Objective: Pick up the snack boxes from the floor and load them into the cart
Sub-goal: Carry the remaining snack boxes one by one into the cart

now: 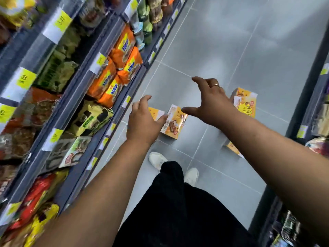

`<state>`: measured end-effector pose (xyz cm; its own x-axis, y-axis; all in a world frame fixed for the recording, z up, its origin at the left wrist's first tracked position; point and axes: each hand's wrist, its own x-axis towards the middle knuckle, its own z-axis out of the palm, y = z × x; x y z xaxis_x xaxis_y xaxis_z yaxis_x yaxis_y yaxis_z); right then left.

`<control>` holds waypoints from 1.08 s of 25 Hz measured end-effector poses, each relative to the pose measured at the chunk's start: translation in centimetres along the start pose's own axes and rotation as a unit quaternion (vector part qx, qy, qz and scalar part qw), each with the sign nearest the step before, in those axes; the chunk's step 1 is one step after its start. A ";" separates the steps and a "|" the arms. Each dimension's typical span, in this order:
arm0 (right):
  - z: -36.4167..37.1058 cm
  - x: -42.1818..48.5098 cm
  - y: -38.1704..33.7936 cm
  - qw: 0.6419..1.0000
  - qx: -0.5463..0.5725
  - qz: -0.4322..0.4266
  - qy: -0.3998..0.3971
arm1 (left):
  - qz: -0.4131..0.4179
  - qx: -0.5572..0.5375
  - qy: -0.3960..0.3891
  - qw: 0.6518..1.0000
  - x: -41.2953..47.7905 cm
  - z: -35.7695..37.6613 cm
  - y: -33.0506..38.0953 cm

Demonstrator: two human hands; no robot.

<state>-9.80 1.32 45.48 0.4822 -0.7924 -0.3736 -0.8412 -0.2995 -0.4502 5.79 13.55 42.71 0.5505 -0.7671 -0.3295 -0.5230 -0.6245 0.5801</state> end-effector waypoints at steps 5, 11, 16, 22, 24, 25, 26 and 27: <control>9.8 11.9 4.4 0.998 -0.005 0.013 -0.062 | -0.099 -0.057 -0.032 0.993 9.8 9.3 -7.1; 23.3 24.2 11.8 0.989 -0.028 0.028 -0.144 | -0.222 -0.131 -0.078 0.963 16.1 23.2 -17.3; 34.3 33.3 18.3 0.974 -0.097 0.002 -0.204 | -0.332 -0.178 -0.096 0.921 19.2 36.1 -24.9; 44.6 38.2 25.0 0.948 -0.135 0.012 -0.288 | -0.427 -0.235 -0.080 0.870 22.1 46.6 -29.1; 46.2 38.9 25.6 0.948 -0.130 0.005 -0.289 | -0.447 -0.268 -0.044 0.852 22.7 48.2 -29.9; 46.9 39.3 25.8 0.948 -0.129 -0.004 -0.290 | -0.453 -0.284 -0.020 0.845 22.8 48.9 -30.3; 47.3 39.8 25.9 0.948 -0.126 -0.014 -0.292 | -0.451 -0.298 0.002 0.841 22.9 49.4 -30.5; 47.4 40.0 25.9 0.947 -0.123 -0.019 -0.297 | -0.450 -0.305 0.014 0.839 23.1 49.8 -30.8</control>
<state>-0.68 -12.94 -19.55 0.5043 -0.3622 -0.7839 -0.8172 -0.4935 -0.2977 2.16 7.75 -19.83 0.5630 -0.0152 -0.8263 0.5389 -0.7513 0.3810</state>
